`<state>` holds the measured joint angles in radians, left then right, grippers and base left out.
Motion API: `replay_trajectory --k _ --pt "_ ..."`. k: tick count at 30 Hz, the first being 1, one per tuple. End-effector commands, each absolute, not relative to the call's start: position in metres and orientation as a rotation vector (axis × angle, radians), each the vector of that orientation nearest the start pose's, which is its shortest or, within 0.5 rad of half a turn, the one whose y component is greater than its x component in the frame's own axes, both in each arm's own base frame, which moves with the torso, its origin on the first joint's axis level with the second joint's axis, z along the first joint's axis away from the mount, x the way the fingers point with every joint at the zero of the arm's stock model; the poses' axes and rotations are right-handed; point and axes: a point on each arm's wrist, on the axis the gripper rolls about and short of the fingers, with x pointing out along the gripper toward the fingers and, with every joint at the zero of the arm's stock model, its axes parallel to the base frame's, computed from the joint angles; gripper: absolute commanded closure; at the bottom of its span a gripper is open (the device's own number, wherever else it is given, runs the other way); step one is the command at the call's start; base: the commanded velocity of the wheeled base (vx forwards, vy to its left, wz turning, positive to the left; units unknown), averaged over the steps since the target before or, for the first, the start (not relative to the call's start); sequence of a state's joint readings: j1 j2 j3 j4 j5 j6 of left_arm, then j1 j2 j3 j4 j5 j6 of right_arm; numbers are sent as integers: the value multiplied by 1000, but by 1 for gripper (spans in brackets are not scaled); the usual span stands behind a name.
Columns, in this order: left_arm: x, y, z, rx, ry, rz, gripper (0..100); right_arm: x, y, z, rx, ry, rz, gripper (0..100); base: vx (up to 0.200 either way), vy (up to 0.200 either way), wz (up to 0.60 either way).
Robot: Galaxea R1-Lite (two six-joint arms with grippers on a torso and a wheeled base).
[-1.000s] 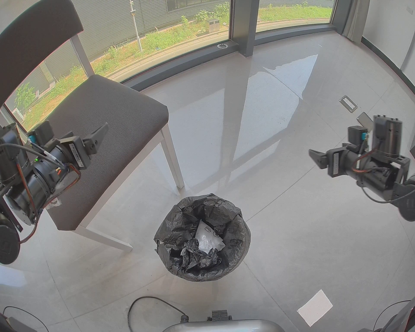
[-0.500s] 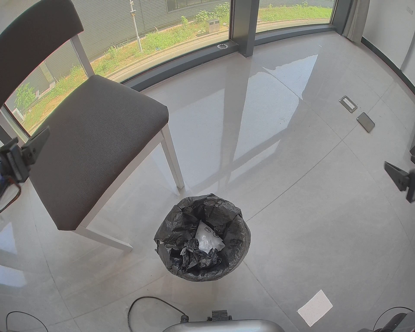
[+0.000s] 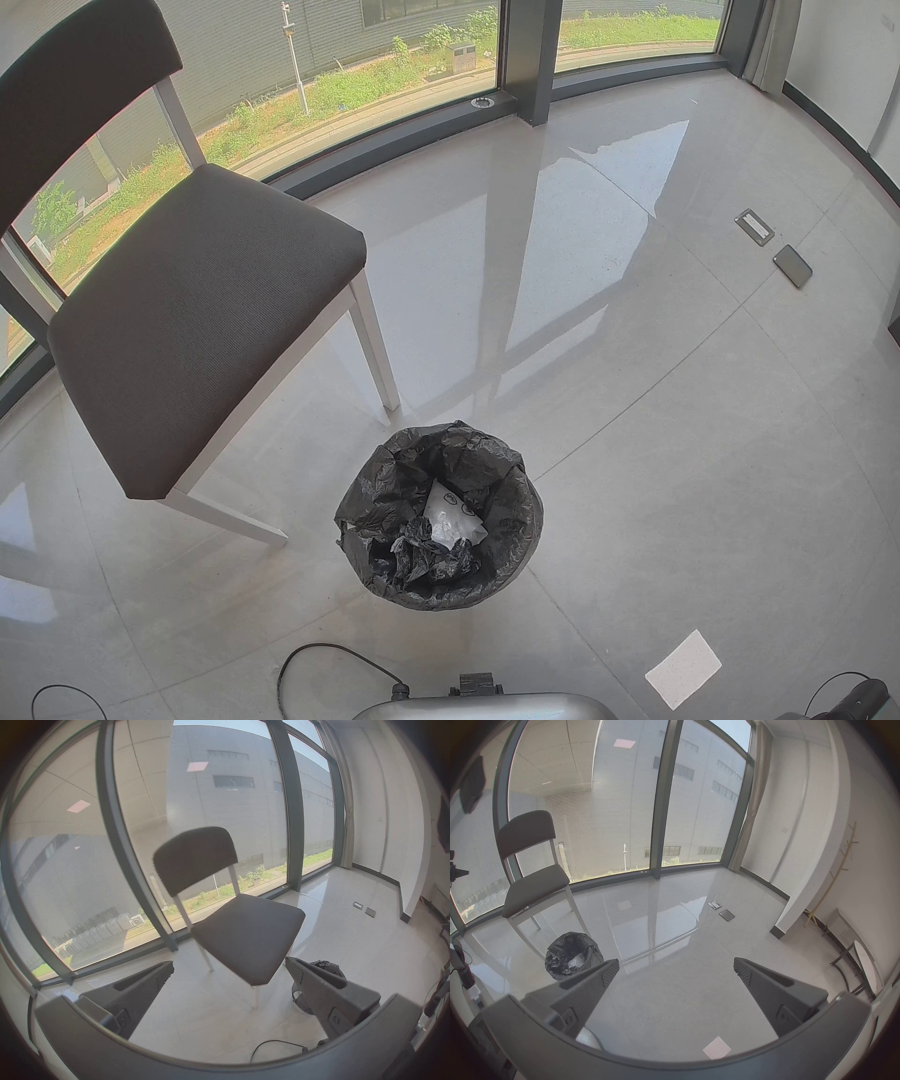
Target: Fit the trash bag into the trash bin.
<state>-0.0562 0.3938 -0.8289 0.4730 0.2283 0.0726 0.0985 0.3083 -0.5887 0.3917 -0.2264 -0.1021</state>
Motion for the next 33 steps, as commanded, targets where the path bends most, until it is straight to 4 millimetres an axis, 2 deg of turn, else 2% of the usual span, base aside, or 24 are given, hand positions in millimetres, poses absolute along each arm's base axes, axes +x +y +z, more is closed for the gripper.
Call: replay_trajectory --k 1,5,9,10,12,22,23,25,28,29,31,33 --pt "-145 0 223 57 -176 279 0 -70 -4 140 -77 46 -156 0 0 0 0" --pt "-150 0 227 42 -199 279 0 -48 -4 118 -40 21 -147 0 0 0 0" --pt "-149 0 225 47 -185 279 0 -24 -2 83 -42 -24 -96 0 0 0 0" --pt "-148 0 224 56 -169 279 0 -22 -1 85 -24 -78 -53 0 0 0 0" --pt "-145 0 220 59 -138 275 0 -22 -1 84 12 -69 -21 0 0 0 0" --pt "-114 3 190 67 -9 258 0 -23 -1 83 81 -70 -19 0 0 0 0" --pt "-111 5 176 75 -29 238 0 -23 -1 83 122 -70 -17 0 0 0 0" --pt "-97 6 162 72 0 240 0 -23 -1 83 182 -73 -23 0 0 0 0" --pt "-81 5 152 69 -11 234 0 -23 -1 83 193 -75 -39 0 0 0 0" --pt "-81 5 152 69 -11 234 0 -23 -1 83 193 -75 -39 0 0 0 0" --pt "-60 5 133 72 -2 223 0 -23 -1 83 193 -75 -39 0 0 0 0" --pt "-51 5 122 72 -1 218 0 -23 -1 83 189 -75 -39 0 0 0 0"
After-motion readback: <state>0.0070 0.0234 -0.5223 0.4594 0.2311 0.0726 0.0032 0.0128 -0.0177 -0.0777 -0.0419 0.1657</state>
